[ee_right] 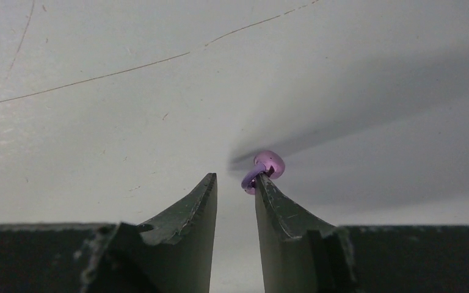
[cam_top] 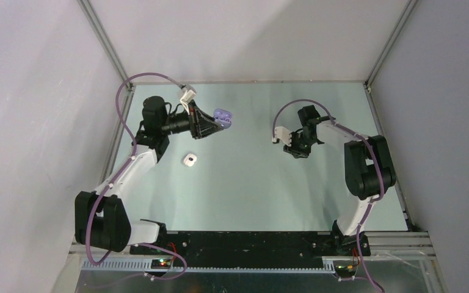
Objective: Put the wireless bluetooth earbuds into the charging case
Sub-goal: Pick up the left earbud from the center of the board, then insert the left earbud into the left side groove of the charging case.
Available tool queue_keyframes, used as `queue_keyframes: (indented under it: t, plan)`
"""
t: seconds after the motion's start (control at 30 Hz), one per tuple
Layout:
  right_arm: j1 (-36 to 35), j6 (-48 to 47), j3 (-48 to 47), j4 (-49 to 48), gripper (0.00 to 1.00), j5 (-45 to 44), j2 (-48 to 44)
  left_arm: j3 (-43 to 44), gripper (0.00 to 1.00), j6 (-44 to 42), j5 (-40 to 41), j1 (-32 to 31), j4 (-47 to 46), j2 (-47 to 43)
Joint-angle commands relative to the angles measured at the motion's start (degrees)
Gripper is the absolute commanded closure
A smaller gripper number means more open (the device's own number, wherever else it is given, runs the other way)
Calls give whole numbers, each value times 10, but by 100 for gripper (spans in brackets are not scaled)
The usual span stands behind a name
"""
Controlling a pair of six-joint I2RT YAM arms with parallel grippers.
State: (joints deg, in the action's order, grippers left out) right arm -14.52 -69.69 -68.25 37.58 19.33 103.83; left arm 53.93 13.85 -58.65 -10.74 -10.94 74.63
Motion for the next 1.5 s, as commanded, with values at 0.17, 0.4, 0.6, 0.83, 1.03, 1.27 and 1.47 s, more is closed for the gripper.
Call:
queue_keyframes:
  t: [0.17,0.4,0.6,0.83,1.03,1.27,1.47]
  plan:
    - [-1,41,-8,-90,80,-54,5,28,100,-14,7,1,-6,5]
    - [3,58,-9,-79,99,-43,-27,32,100,-13,5,2,-7,10]
    - [3,89,-79,52,100,78,-99,26,100,-16,-17,1,-35,15]
    - [-38,234,-278,181,100,276,-123,38,100,-52,-57,-2,-64,43]
    - [-101,361,-344,107,100,317,-135,93,100,-178,-72,-24,37,58]
    - [-153,457,-375,21,100,357,-134,129,100,-283,-67,-48,116,45]
    - [-183,479,-370,-37,100,343,-130,159,100,-388,-64,-56,237,32]
